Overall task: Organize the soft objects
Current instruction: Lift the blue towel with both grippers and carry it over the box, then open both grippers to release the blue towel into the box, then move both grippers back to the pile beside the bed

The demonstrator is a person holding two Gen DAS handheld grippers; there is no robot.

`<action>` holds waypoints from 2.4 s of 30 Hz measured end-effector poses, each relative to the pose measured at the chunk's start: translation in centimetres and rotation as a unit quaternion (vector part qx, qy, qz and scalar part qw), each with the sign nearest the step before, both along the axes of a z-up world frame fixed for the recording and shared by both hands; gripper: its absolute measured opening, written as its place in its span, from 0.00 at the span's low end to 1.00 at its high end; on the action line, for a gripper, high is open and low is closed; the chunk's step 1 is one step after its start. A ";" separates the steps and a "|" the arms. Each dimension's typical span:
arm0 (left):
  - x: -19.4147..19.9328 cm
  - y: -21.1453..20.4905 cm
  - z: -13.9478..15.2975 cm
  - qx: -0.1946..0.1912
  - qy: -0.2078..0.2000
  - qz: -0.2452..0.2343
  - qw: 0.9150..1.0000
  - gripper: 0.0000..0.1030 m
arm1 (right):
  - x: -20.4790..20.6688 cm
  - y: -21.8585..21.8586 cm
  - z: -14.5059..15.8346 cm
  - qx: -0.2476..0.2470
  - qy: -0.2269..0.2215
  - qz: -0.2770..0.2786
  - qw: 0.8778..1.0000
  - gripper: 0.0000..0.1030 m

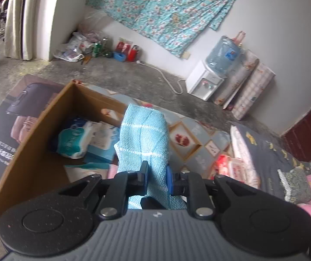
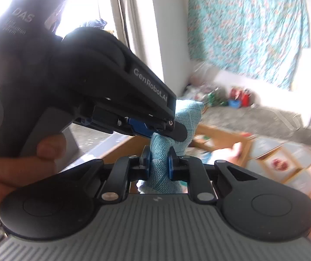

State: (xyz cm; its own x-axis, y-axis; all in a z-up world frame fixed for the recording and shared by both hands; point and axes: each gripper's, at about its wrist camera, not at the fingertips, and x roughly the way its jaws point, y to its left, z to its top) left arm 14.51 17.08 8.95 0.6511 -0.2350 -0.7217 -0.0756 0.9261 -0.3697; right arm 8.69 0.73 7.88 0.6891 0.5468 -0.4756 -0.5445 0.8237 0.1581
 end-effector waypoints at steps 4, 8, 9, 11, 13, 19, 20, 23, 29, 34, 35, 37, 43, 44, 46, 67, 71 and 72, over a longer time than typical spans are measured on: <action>2.1 3.9 -2.6 0.035 0.039 0.022 0.998 0.17 | 3.6 3.7 -3.0 0.053 0.083 0.011 0.995 0.13; 4.9 6.9 -5.9 0.055 0.080 0.044 0.994 0.17 | 7.2 6.4 -7.3 0.128 0.196 0.002 0.972 0.13; 5.6 7.4 -6.7 0.062 0.088 0.044 0.993 0.17 | 7.8 7.3 -8.3 0.142 0.222 -0.004 0.965 0.12; 6.7 8.3 -8.5 0.073 0.106 0.045 0.991 0.17 | 9.1 8.3 -10.1 0.156 0.260 -0.012 0.953 0.12; 7.8 8.7 -9.9 0.081 0.122 0.041 0.988 0.17 | 10.2 9.1 -12.0 0.159 0.288 -0.022 0.944 0.12; 9.3 9.4 -12.6 0.069 0.145 0.025 0.987 0.27 | 12.7 9.8 -16.6 0.177 0.362 -0.068 0.913 0.13; 9.3 9.5 -12.8 0.065 0.144 0.025 0.987 0.28 | 13.1 10.1 -17.3 0.177 0.371 -0.073 0.909 0.13; 9.5 9.9 -12.4 0.063 0.132 0.027 0.989 0.31 | 13.6 11.3 -18.8 0.173 0.392 -0.075 0.901 0.13; 9.3 10.5 -11.3 0.064 0.115 0.028 0.991 0.41 | 13.7 13.7 -21.3 0.149 0.422 -0.074 0.891 0.13; 9.0 10.6 -11.3 0.067 0.115 0.032 0.991 0.47 | 13.7 14.4 -22.1 0.143 0.435 -0.071 0.886 0.13; 9.0 10.7 -11.3 0.066 0.116 0.034 0.990 0.48 | 13.7 14.4 -22.1 0.143 0.439 -0.070 0.884 0.13; 8.8 10.7 -11.2 0.064 0.115 0.037 0.991 0.49 | 13.7 14.4 -22.1 0.146 0.444 -0.067 0.881 0.18; 7.9 10.7 -10.0 0.062 0.099 0.045 0.992 0.54 | 12.8 13.6 -20.4 0.152 0.427 -0.062 0.889 0.51; 7.7 10.7 -9.7 0.061 0.096 0.046 0.993 0.55 | 12.5 13.5 -19.9 0.151 0.422 -0.063 0.892 0.52; 7.2 10.6 -9.2 0.059 0.089 0.050 0.993 0.56 | 12.2 13.0 -19.2 0.151 0.412 -0.061 0.897 0.52; -5.7 4.6 -1.2 0.073 -0.052 -0.006 0.996 0.76 | -0.4 -4.3 -5.6 0.104 0.128 -0.117 0.979 0.84; -10.2 -0.8 -1.1 0.078 -0.101 -0.065 0.990 0.81 | -6.1 -9.7 -4.4 0.046 0.041 -0.169 0.984 0.88; -11.3 -2.2 -1.2 0.079 -0.115 -0.078 0.987 0.81 | -7.7 -11.4 -4.3 0.035 0.024 -0.187 0.981 0.88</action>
State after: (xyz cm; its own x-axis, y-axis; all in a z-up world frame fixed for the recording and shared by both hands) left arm 3.17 14.85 7.79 0.7672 -0.2413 -0.5943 0.1409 0.9673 -0.2110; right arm 1.02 -10.70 3.62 0.8259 0.2924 -0.4821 -0.1971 0.9508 0.2390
